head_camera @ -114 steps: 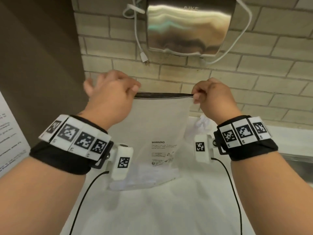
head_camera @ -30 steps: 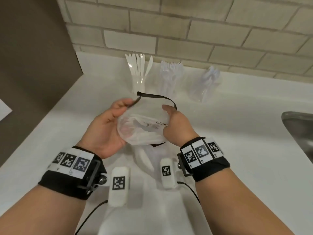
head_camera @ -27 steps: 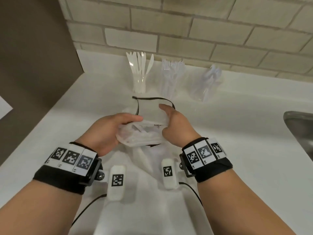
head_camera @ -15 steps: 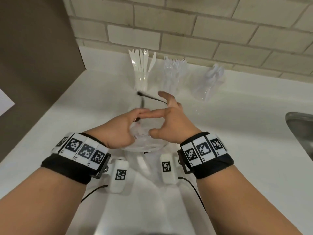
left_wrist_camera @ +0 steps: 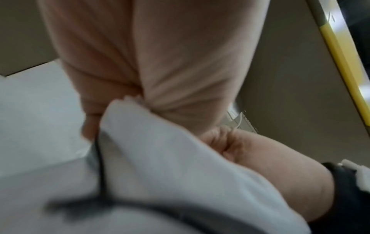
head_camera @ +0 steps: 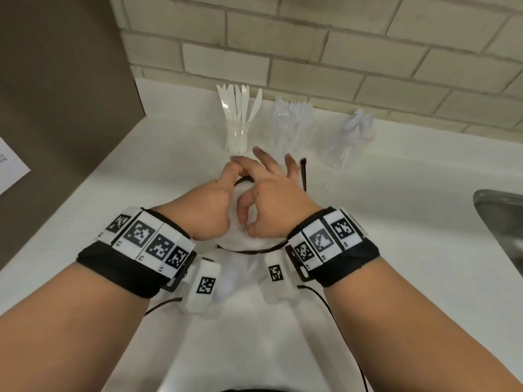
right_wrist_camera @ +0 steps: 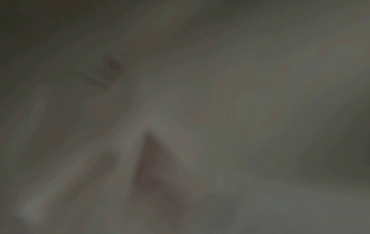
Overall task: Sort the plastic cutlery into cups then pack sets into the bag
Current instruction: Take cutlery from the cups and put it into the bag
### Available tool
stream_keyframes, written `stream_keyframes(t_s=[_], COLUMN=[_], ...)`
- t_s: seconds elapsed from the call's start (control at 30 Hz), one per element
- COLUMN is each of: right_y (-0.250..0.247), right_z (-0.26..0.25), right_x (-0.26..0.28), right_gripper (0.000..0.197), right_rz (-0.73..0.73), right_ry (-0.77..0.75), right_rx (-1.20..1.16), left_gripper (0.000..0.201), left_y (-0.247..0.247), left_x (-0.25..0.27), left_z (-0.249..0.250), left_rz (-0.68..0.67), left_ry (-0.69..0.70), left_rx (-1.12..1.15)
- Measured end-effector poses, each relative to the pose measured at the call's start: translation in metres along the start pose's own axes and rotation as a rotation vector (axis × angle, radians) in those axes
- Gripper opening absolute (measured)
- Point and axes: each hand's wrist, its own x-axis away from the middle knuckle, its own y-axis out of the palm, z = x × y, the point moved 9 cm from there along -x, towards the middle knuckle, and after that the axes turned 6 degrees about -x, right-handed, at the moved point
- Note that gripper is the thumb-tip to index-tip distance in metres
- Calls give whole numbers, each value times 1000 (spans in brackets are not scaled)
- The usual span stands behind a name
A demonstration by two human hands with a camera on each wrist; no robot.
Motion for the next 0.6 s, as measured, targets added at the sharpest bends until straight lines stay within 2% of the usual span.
stream_keyframes(t_s=[0.07,0.1,0.13,0.17,0.23,0.27,0.33,0.4,0.43,0.5,0.57,0.6], right_y=[12,19,26,33,40,43,49,55,56,44,12,-4], right_z=[13,20,22,22,21,21,19,19,20,22,15,4], right_x=[-3,-3,-3,-2,-1,-1,-1,-1,0,0,-2,-3], right_gripper=[35,49,61,70,79,78,67,62,63,65,57,46], right_rz=[-127,-166,-194,-218,-231,-235,-249,-269,-279,-205,39,174], right_ry=[103,155,186,198,218,223,220,233,248,282,229,144], right_rx=[-14,-53,-104,-154,-222,-237,-232,-212,-201,-128,-2,-5], left_gripper=[68,64,60,54,33,32,61,62,68,89,101,102], left_y=[-19,-22,-19,-8,12,15,13,7,10,15,12,10], left_x=[0,0,-1,-2,0,0,5,7,9,12,13,13], left_z=[6,5,1,-3,-14,-19,-31,-42,-48,-49,-44,-40], left_rz=[160,181,145,43,-153,-187,-174,-99,-128,-204,-209,-202], left_ry=[68,80,76,47,-94,-152,-277,-400,-445,-436,-374,-353], left_rx=[58,57,15,-49,-220,-300,-371,-320,-294,-251,-195,-177])
